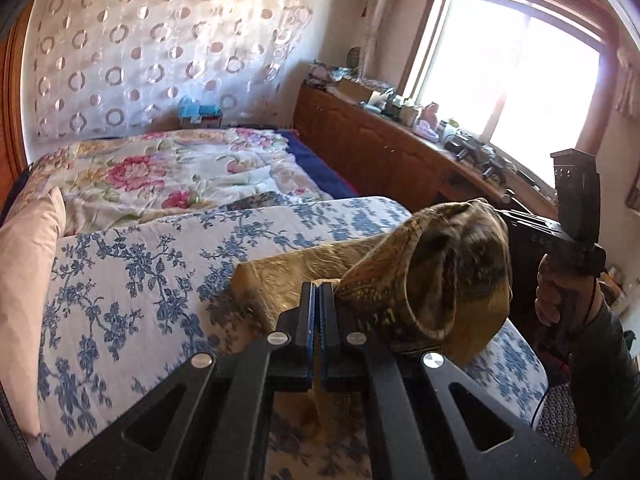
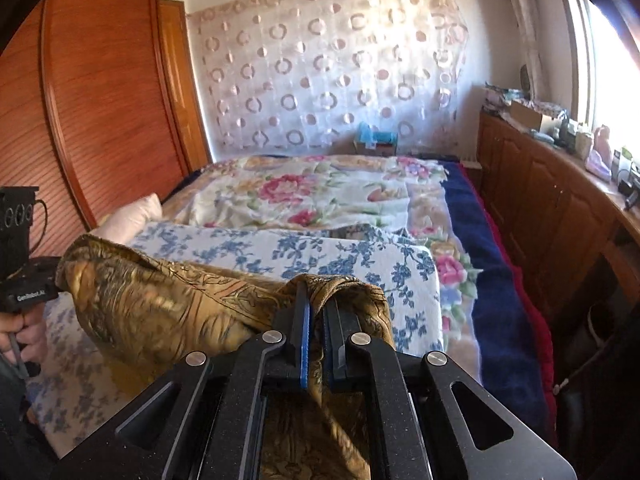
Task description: Fold small clothes
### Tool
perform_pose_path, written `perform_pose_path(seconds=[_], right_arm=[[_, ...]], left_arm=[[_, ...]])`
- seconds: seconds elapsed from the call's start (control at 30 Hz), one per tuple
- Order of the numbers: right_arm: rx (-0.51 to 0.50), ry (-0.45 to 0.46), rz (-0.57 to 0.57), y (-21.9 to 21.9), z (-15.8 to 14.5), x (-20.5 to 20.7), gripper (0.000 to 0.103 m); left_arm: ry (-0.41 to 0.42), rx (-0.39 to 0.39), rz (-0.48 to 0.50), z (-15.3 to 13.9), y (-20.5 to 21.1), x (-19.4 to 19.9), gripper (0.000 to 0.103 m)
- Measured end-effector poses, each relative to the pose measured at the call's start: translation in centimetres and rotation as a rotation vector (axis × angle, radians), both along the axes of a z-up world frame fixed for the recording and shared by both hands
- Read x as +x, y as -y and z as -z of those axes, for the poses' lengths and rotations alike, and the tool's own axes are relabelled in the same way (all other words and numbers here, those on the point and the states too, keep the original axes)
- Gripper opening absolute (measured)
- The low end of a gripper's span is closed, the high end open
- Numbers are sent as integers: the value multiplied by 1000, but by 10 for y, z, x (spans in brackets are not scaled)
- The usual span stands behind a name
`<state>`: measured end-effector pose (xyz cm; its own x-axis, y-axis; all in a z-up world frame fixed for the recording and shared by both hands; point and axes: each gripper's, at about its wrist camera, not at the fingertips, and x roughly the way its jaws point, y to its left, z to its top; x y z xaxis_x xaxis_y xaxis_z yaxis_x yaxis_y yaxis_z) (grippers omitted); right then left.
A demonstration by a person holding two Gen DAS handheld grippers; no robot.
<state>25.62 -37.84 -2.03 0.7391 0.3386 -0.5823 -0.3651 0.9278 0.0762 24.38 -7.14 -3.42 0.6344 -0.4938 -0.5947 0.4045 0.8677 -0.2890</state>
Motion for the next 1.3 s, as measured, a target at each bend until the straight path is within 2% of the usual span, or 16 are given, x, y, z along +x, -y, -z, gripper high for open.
perform_pose_path(seconds=[0.23,0.33,0.4,0.43,0.47,0.63,0.77,0.93,1.0,1.03,1.07,1.13,1.3], right_arm=[[-42,-112,13,-6,25,59,5],[-79,-124,24,-9,26,68,12],[-90,-111,30,-8,24,68,28],[-103,-90,47,-7,21,66,54],[-108,-72,61,-5,18,64,66],[-90,-35,82,10,1,53,67],[-104,-78,68,16,8,42,67],[-109,-148,28,14,28,36,66],[-110,-179,10,12,36,38,56],[-110,-196,1,11,39,40,48],[-104,-209,-17,10,42,41,31],[-90,-222,-61,5,45,43,5],[-89,-85,-51,-4,25,44,2]], left_arm=[[-58,50,-47,23,-1,30,0],[-44,41,-54,19,-8,32,10],[-29,35,-63,15,-14,31,16],[-22,30,-61,13,-16,30,21],[-19,24,-53,12,-17,30,24],[-53,30,35,16,-6,31,34],[-88,87,82,28,15,36,37],[-122,125,94,36,28,46,38],[-132,129,90,39,29,49,38],[-135,134,84,40,30,50,38],[-134,136,75,41,30,51,38],[-134,139,64,43,28,52,38],[-140,129,32,45,22,63,38]])
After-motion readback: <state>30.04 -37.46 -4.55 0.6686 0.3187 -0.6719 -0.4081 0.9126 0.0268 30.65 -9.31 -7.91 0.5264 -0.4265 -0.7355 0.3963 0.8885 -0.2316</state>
